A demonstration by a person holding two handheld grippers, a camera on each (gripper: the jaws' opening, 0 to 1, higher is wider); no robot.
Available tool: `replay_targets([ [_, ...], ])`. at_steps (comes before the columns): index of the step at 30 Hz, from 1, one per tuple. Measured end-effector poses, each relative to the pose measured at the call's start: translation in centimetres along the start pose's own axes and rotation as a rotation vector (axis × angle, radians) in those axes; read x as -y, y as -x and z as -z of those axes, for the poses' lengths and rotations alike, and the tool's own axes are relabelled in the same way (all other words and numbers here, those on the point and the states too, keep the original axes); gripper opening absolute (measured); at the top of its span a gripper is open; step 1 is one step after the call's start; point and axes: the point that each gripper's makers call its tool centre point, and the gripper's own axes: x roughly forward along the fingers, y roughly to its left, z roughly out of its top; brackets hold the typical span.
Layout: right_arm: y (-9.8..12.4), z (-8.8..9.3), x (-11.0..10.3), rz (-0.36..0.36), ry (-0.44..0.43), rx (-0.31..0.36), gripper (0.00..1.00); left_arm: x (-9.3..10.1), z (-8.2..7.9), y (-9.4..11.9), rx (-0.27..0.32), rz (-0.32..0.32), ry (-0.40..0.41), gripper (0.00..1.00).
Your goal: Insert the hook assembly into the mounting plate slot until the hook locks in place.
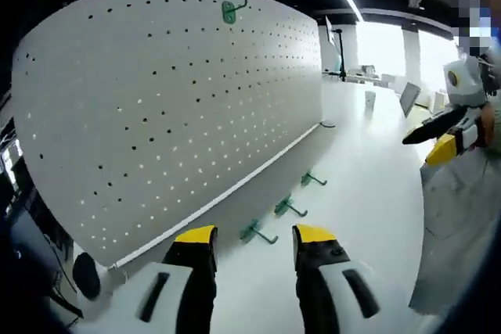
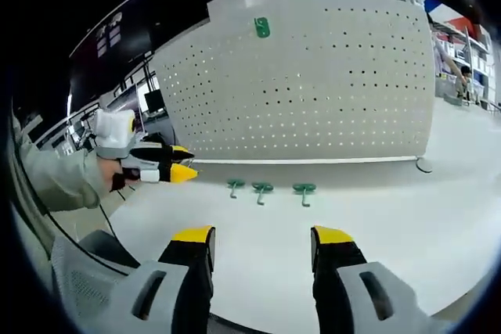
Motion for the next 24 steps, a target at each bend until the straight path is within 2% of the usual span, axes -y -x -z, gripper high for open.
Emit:
replay_targets([
  [4,0.0,-0.1,0.0,0.002,-0.006,0.003,0.47,-0.5,0.6,-1.5,-0.037,0.048,-0.097,0.38],
  [9,0.1,0.3,0.4,0.012,-0.017,-0.005,0.47,-1.4,1.9,-3.4,-0.114,0.091,-0.206,0.34],
  [14,0.2,0.6,0.7,0.024,-0.020,-0.010,0.47,-1.5,2.6,-4.7,-0.153,0.131,-0.306,0.32],
  [24,0.3,0.4,0.9,0.035,-0.036,-0.006,0.47,-1.2,3.4,-6.6,-0.188,0.186,-0.344,0.29],
])
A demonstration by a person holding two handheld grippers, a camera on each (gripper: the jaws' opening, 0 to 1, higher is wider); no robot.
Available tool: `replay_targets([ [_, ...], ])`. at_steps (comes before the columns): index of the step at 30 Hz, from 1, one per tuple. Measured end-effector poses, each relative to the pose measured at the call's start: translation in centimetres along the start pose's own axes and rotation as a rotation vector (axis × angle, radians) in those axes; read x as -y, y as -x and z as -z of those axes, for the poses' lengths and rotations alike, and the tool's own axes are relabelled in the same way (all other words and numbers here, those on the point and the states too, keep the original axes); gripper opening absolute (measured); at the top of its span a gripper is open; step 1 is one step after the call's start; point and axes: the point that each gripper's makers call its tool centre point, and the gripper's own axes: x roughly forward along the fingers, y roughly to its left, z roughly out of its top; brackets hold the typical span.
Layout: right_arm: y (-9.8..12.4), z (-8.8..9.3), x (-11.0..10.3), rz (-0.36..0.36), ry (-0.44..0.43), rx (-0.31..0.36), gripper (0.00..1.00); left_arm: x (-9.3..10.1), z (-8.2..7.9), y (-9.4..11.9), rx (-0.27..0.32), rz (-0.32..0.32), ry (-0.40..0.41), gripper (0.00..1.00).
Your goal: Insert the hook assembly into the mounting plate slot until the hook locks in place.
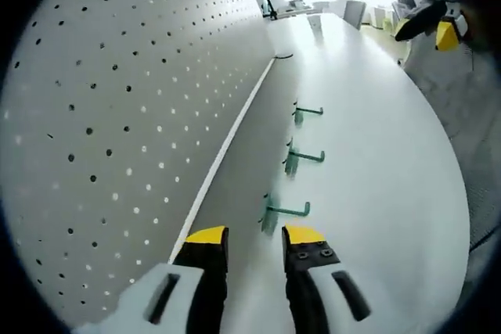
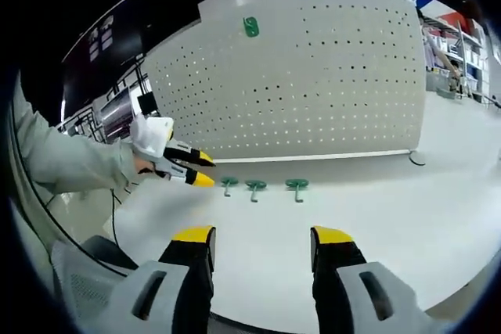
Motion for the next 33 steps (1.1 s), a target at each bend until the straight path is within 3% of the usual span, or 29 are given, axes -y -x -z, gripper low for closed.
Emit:
replay_targets([
  [18,-0.1,0.1,0.1,0.013,-0.003,-0.009,0.47,0.3,0.6,-2.3,-0.032,0.062,0.017,0.24],
  [33,-0.2,0.4,0.1,0.017,-0.005,-0.017,0.47,0.6,0.2,-2.7,-0.025,0.081,0.048,0.17],
])
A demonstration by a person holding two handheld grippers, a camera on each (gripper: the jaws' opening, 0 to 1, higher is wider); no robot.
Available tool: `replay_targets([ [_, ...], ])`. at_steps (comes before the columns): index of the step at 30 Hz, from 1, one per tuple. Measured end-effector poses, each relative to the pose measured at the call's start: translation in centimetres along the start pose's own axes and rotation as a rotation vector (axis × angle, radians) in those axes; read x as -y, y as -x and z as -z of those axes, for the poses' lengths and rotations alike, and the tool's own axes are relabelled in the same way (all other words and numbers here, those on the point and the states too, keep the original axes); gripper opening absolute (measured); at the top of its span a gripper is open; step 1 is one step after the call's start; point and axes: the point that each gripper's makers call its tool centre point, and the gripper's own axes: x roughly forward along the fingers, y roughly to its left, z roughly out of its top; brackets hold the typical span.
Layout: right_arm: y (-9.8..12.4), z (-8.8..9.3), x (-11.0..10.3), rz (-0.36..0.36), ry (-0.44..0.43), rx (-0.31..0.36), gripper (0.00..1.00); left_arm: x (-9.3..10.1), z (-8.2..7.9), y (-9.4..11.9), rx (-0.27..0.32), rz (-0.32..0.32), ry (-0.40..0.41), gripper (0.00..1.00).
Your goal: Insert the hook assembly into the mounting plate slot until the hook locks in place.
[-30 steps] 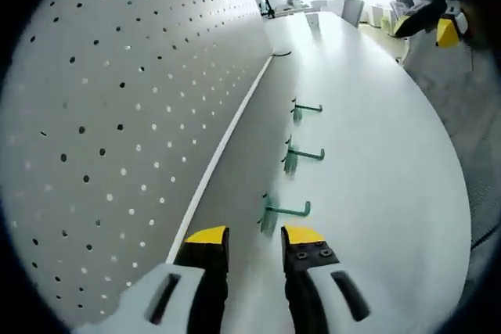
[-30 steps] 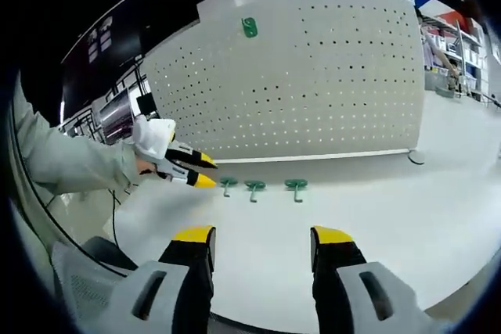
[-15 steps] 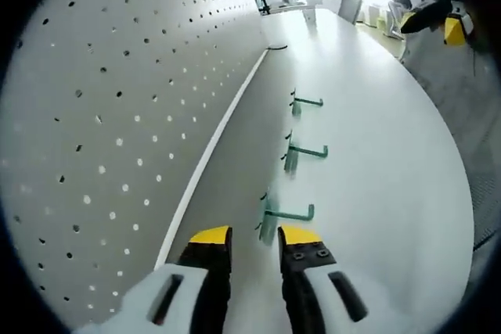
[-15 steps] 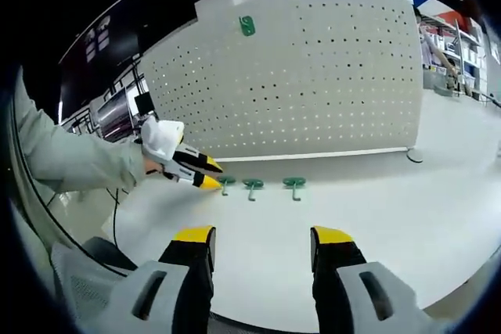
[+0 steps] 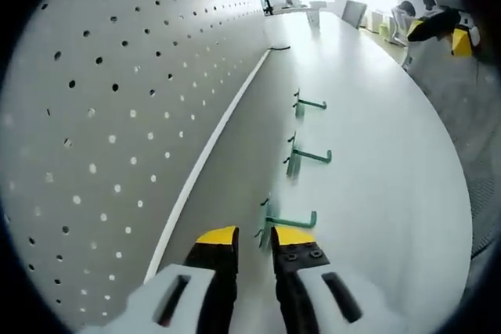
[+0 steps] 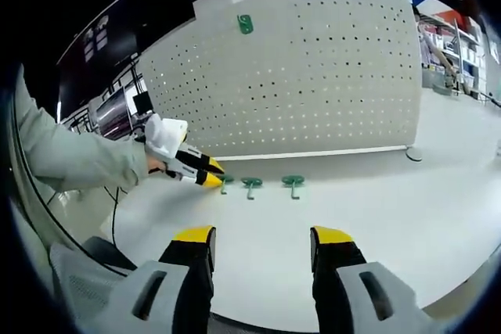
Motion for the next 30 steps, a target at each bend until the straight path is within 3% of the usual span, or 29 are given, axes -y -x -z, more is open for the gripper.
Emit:
replay_targets([
  [14,0.06,-0.01,0.17,0.003,-0.003,-0.002,0.46,0.42,0.06,-0.50,-0.008,0.020,-0.006,0.05],
  [30,0.34,-0.78,0.01,0.004,0.003,0.016,0.46,0.45,0.32,-0.29,0.020,-0.004,0.125,0.04],
])
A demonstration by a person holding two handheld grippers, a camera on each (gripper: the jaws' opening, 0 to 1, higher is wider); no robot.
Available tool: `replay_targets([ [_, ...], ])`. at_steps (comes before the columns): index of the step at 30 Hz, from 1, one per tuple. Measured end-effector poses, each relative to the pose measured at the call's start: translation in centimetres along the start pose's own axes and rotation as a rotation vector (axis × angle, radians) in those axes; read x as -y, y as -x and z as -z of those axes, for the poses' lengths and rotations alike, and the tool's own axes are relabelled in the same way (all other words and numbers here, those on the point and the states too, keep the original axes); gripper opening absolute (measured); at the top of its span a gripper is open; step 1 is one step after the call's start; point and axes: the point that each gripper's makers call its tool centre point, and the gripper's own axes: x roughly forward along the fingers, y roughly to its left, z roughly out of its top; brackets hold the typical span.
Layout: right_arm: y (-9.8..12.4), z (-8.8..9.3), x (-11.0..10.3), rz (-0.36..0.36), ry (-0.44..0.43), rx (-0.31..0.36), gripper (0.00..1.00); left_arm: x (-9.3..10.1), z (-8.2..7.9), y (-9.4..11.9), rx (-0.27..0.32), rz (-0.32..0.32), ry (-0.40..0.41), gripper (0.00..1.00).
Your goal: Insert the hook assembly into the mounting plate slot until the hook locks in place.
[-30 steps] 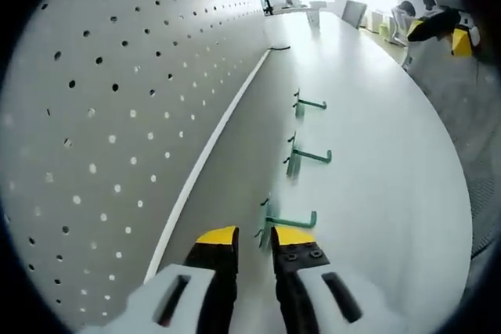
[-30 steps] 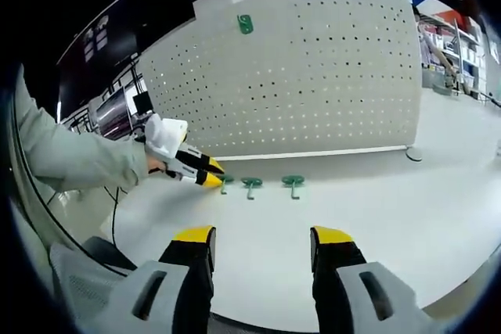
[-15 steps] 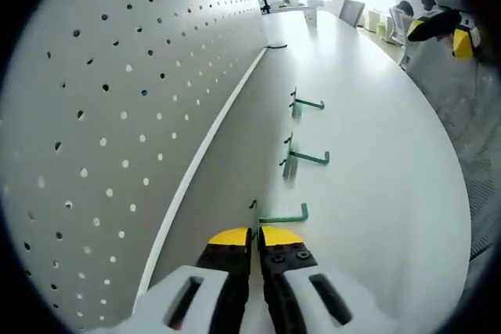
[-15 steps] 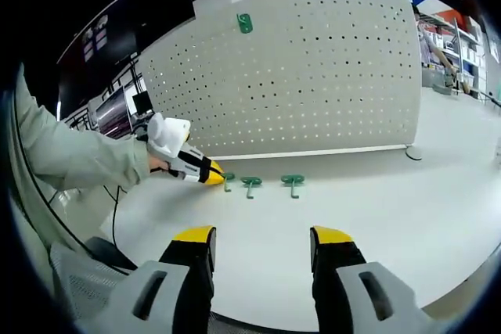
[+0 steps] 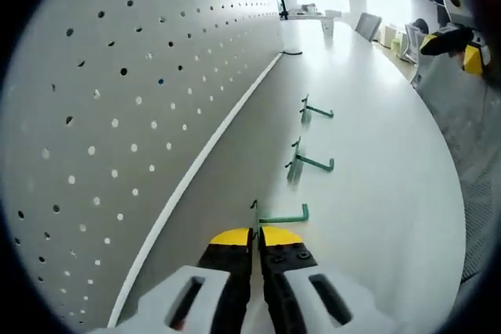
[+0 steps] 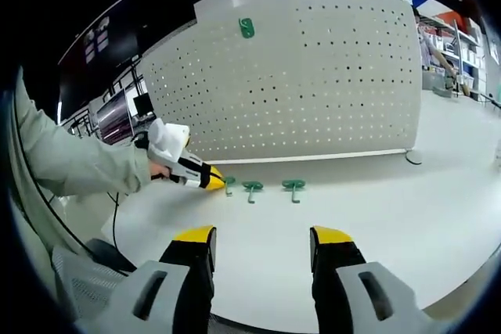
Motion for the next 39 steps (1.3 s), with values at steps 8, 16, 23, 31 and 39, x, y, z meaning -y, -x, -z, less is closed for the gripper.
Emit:
replay_targets([
  [8,0.2,-0.2,-0.2,-0.002,0.000,0.012,0.46,0.0,-0.8,1.2,0.064,-0.047,0.087,0.04],
  [16,0.3,-0.7,-0.9,-0.017,0.004,0.027,0.46,0.7,-1.4,2.8,0.118,-0.081,0.178,0.04],
  [23,0.7,-0.9,-1.2,-0.022,0.013,0.036,0.46,0.9,-1.4,4.4,0.150,-0.111,0.213,0.04],
  [31,1.2,-1.4,-1.6,-0.031,0.017,0.049,0.46,1.0,-1.5,6.4,0.193,-0.140,0.247,0.04],
  [39,1.7,-2.0,-1.9,-0.038,0.022,0.068,0.46,0.9,-3.2,9.4,0.303,-0.203,0.264,0.04],
])
